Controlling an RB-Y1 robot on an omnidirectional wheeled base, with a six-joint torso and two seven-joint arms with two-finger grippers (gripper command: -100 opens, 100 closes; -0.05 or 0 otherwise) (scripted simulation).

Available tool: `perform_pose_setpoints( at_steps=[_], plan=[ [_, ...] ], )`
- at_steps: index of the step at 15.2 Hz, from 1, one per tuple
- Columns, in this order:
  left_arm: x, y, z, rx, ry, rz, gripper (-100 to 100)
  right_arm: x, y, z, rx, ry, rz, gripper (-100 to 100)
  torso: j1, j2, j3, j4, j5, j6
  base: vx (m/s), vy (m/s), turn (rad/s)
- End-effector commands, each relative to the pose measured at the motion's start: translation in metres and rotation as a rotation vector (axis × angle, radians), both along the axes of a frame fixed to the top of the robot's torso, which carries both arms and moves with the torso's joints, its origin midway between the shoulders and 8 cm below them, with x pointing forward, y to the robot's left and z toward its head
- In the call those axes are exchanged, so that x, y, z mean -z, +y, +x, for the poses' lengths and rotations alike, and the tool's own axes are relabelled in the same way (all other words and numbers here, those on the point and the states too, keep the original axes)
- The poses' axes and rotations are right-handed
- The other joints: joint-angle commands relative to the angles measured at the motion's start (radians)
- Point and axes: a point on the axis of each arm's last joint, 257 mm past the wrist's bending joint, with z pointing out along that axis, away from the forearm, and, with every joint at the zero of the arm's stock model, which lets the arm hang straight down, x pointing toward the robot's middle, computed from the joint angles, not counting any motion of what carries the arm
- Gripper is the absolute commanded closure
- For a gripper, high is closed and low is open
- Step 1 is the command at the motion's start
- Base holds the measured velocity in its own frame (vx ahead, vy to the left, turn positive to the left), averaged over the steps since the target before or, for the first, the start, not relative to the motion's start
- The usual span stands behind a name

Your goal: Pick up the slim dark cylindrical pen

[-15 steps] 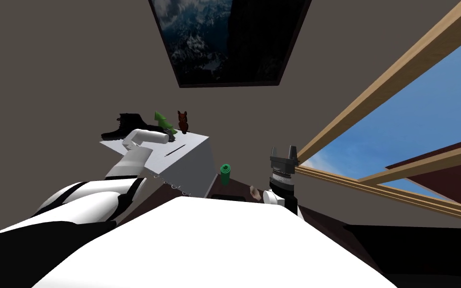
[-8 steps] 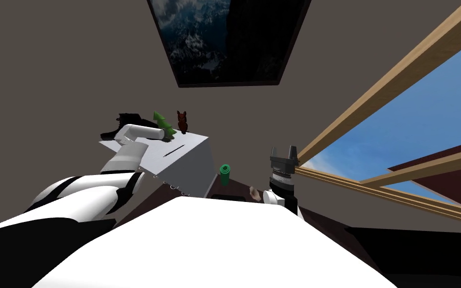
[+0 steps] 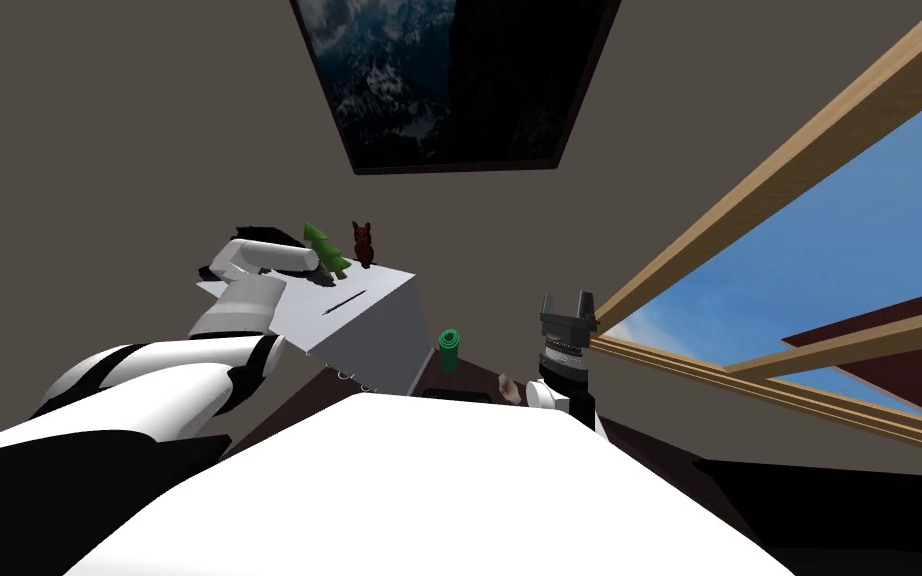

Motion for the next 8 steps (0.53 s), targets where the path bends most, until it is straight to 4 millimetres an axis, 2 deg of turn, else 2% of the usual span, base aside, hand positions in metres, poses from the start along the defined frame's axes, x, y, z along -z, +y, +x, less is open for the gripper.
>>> perform_pose_setpoints(
  at_steps=[1, 2, 8],
  plan=[
    [0.006, 0.003, -0.010, -0.027, 0.035, -0.034, -100, 0.000, 0.000, 0.000, 0.000, 0.000, 0.000, 0, 0.000, 0.000, 0.000, 0.000, 0.000, 0.000, 0.017, -0.027, 0.012],
    [0.000, 0.009, -0.014, -0.061, 0.029, -0.076, -100, 0.000, 0.000, 0.000, 0.000, 0.000, 0.000, 0, 0.000, 0.000, 0.000, 0.000, 0.000, 0.000, 0.022, -0.035, 0.019],
    [0.013, 0.009, -0.037, -0.123, 0.106, -0.163, -100, 0.000, 0.000, 0.000, 0.000, 0.000, 0.000, 0, 0.000, 0.000, 0.000, 0.000, 0.000, 0.000, 0.019, -0.022, 0.014]
  ],
)
